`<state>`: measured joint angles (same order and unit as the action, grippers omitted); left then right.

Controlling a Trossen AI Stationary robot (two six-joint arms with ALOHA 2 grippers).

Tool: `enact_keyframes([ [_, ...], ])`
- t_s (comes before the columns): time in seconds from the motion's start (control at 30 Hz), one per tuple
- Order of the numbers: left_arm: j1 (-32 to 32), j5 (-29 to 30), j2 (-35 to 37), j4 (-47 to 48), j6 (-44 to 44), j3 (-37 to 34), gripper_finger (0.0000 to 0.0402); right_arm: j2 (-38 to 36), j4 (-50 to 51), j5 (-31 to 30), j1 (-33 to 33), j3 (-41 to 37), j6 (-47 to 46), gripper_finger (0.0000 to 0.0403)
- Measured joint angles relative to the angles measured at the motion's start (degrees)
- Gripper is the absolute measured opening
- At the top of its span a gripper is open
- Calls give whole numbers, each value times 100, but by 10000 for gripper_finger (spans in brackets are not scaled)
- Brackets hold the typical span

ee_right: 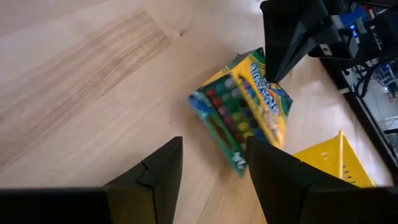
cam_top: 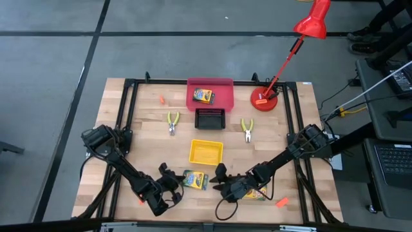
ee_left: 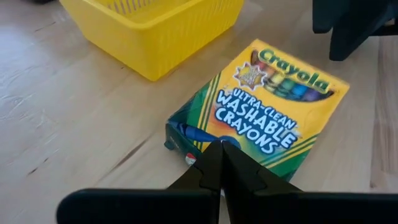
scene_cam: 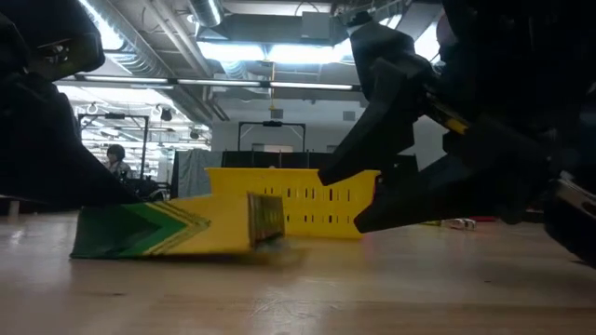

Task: Pick & Place School Supplies
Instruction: Put the yellow crayon box into the red bin

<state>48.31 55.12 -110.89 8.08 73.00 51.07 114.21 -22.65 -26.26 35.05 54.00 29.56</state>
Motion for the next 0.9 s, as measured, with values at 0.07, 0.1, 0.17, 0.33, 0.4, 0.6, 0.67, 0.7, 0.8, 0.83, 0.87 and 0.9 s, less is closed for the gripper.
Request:
enact_keyframes([
  [0.07,9,-14,0,0,34,0,2,0,0,13,0,0,-36,181],
  [0.1,20,-14,2,6,36,0,2,0,-1,13,0,0,-39,181],
  [0.17,31,-48,37,100,77,0,2,0,-2,13,0,0,-37,181],
  [0.33,33,-117,48,223,215,0,3,0,-8,15,0,0,-58,181],
  [0.4,33,-117,50,225,221,0,2,0,-73,15,-6,0,-55,181],
  [0.6,33,-123,48,251,228,0,2,0,-264,35,-83,2,115,181],
  [0.67,33,-128,48,256,228,0,2,0,-267,35,-133,2,133,181],
  [0.7,33,-130,48,257,229,0,2,0,-266,35,-153,2,134,181],
  [0.8,36,-127,48,259,228,0,2,0,-366,56,-218,2,147,180],
  [0.83,36,-122,48,261,228,0,2,27,-452,83,-240,2,190,180],
  [0.87,36,-123,48,262,228,0,2,70,-578,109,-258,2,246,180],
  [0.9,36,-123,48,262,228,0,2,102,-629,147,-267,2,308,180],
])
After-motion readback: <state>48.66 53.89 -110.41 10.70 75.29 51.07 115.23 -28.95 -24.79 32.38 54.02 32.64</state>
